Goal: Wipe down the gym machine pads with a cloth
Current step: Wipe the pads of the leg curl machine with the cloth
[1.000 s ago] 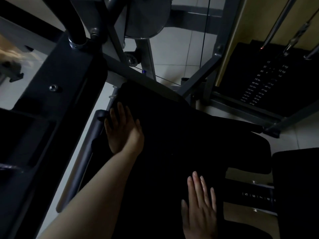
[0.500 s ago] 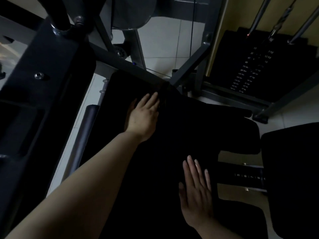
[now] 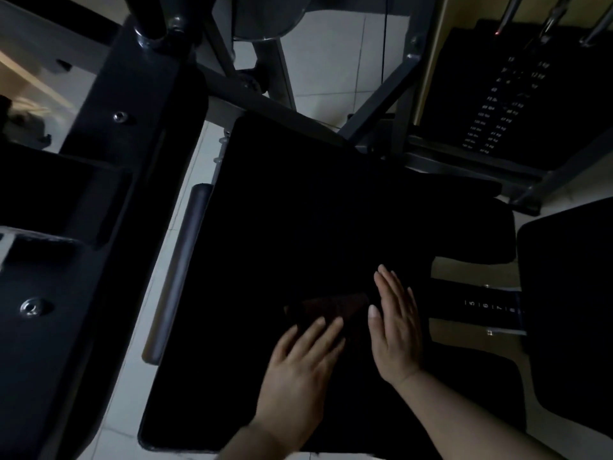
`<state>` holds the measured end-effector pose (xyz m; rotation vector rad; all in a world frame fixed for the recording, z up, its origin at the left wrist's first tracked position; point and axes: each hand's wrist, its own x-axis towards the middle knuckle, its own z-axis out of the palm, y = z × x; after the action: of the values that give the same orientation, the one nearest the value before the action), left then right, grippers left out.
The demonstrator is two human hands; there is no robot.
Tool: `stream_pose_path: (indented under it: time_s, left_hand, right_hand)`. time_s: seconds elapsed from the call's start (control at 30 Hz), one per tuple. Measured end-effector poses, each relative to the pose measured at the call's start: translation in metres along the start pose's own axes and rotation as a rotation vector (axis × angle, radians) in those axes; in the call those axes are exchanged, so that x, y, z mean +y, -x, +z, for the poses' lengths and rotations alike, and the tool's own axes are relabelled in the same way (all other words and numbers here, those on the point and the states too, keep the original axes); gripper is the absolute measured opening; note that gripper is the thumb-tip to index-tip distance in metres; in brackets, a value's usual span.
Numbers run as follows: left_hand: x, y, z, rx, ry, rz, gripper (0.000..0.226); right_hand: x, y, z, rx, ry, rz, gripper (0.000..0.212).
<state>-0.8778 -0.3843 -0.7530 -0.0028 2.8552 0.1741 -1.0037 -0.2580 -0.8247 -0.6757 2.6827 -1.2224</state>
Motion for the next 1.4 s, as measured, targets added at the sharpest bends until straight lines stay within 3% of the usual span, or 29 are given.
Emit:
stream_pose_path:
  time_s: [0.1, 0.23, 0.4, 0.57, 0.7, 0.87, 1.03, 1.4]
  left_hand:
    - [0.004, 0.020, 0.011, -0.092, -0.019, 0.066, 0.051]
    - [-0.010, -0.012, -0.005, -0.031, -0.118, 0.092, 0.049]
    - [-0.029, -0.114, -0.045, -0.008, -0.162, -0.044, 0.052]
    - [-0.053, -0.229, -0.080, -0.039, -0.114, -0.204, 0.062]
    - [-0.057, -0.268, -0.083, -0.003, -0.121, -0.238, 0.060]
    - [-0.026, -0.250, -0.059, 0.107, -0.149, -0.179, 0.048]
    - [-0.007, -0.210, -0.038, 0.059, -0.160, -0.008, 0.048]
    - [0.048, -0.096, 0.015, -0.016, -0.130, 0.194, 0.048]
  right_hand:
    - [0.001, 0.001, -0.002, 0.012, -0.114, 0.030, 0.056]
    - [-0.012, -0.003, -0.015, 0.004, -0.472, 0.255, 0.071]
    - [-0.020, -0.014, -0.038, 0.021, -0.762, 0.444, 0.096]
    - [-0.012, -0.018, -0.069, -0.054, -1.046, 0.623, 0.092]
    - [0.002, -0.008, -0.088, -0.033, -1.056, 0.626, 0.104]
    - [0.020, -0.003, -0.093, 0.009, -0.905, 0.598, 0.082]
    - [0.024, -0.009, -0.091, 0.108, -0.835, 0.543, 0.092]
    - [0.026, 0.020, -0.083, 0.105, -0.720, 0.470, 0.075]
